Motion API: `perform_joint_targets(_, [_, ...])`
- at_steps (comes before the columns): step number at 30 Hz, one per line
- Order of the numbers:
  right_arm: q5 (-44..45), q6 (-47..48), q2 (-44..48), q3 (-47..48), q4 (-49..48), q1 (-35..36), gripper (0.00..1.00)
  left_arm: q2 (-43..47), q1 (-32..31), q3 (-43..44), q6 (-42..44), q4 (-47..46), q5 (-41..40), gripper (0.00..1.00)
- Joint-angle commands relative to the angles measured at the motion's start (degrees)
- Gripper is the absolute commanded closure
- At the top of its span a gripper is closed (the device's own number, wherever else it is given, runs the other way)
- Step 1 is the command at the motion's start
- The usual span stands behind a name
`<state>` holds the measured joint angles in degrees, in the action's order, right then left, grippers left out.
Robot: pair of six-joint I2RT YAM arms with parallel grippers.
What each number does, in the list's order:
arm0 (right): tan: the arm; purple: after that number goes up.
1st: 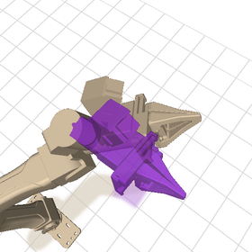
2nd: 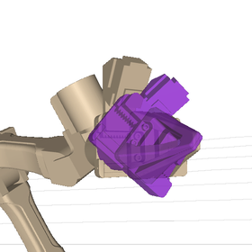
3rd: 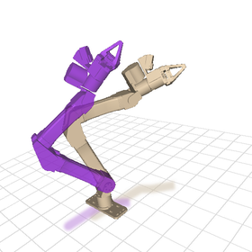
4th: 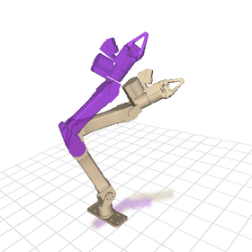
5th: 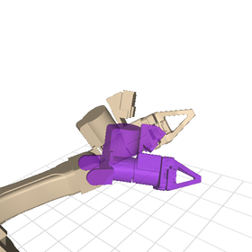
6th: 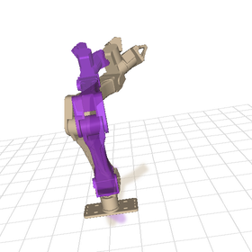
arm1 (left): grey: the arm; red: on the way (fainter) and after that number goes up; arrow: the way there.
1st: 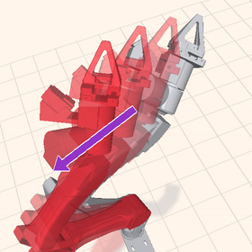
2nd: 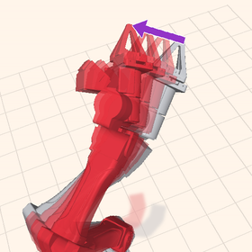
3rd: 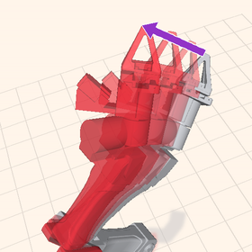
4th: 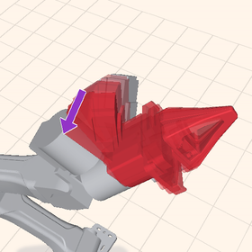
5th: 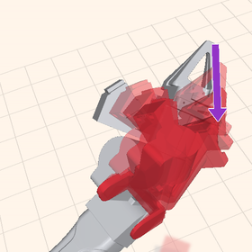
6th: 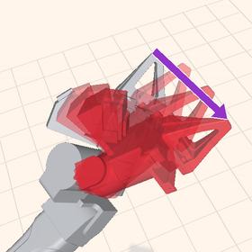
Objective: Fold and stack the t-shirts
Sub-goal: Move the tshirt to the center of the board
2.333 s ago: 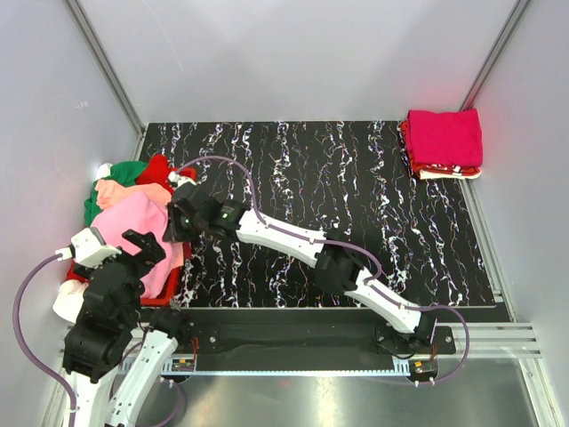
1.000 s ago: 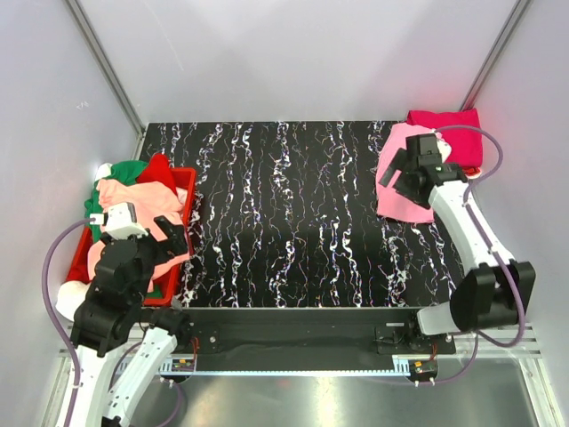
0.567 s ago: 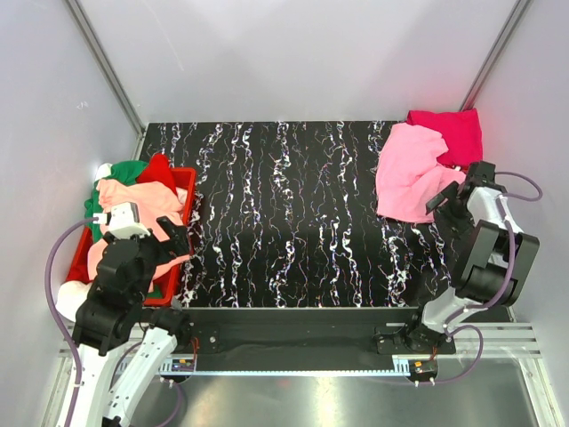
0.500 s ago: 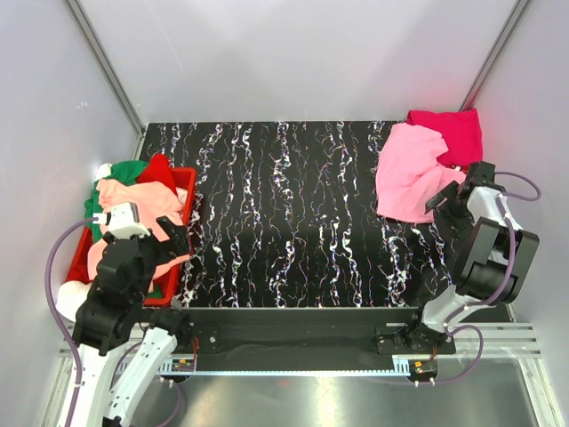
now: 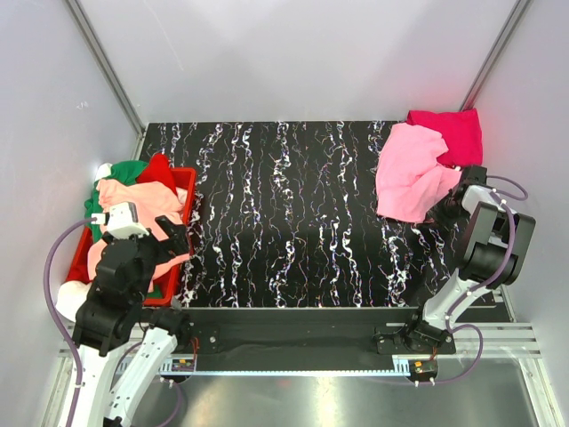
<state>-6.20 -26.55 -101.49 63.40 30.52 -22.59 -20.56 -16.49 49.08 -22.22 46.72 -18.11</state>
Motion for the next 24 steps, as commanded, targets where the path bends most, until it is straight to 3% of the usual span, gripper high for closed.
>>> perform_joint_targets(1, [-0.93,0.27,-0.19,0.76,-1.87,0.09,0.73,1.04,0.32,-0.56,0.95,-2.51,0.18,0.01])
perform_joint_targets(5, [0.75,0.18,-1.69,2.87,-0.64,0.09,0.67,1.40,0.32,-0.56,0.86,-2.42,0.09,0.01])
perform_joint_targets(10, [2.41,0.53,-0.91,3.05,-0.20,0.09,0.39,1.66,0.32,-0.56,0.69,-2.33,-0.17,0.01])
perform_joint_targets(15, [3.82,0.09,-2.91,3.66,-0.55,-0.09,0.40,1.49,0.32,-0.48,0.77,-2.33,-0.08,0.01])
perform_joint_targets(19, [2.86,-0.96,-5.11,3.93,-2.40,-0.44,0.54,0.96,0.32,-0.48,0.77,-2.33,0.00,0.01])
perform_joint_targets(21, [1.46,-0.96,-6.34,4.54,-2.66,-0.44,0.68,0.78,0.32,-0.56,0.86,-2.42,0.18,0.01])
perform_joint_targets(23, [1.36,-0.79,-7.49,4.81,-3.10,-0.44,0.74,0.78,0.32,-0.56,0.86,-2.42,0.18,0.01])
perform_joint_targets(24, [1.28,-0.88,-7.84,4.81,-3.36,-0.44,0.85,0.78,0.32,-0.65,0.86,-2.42,0.18,0.01])
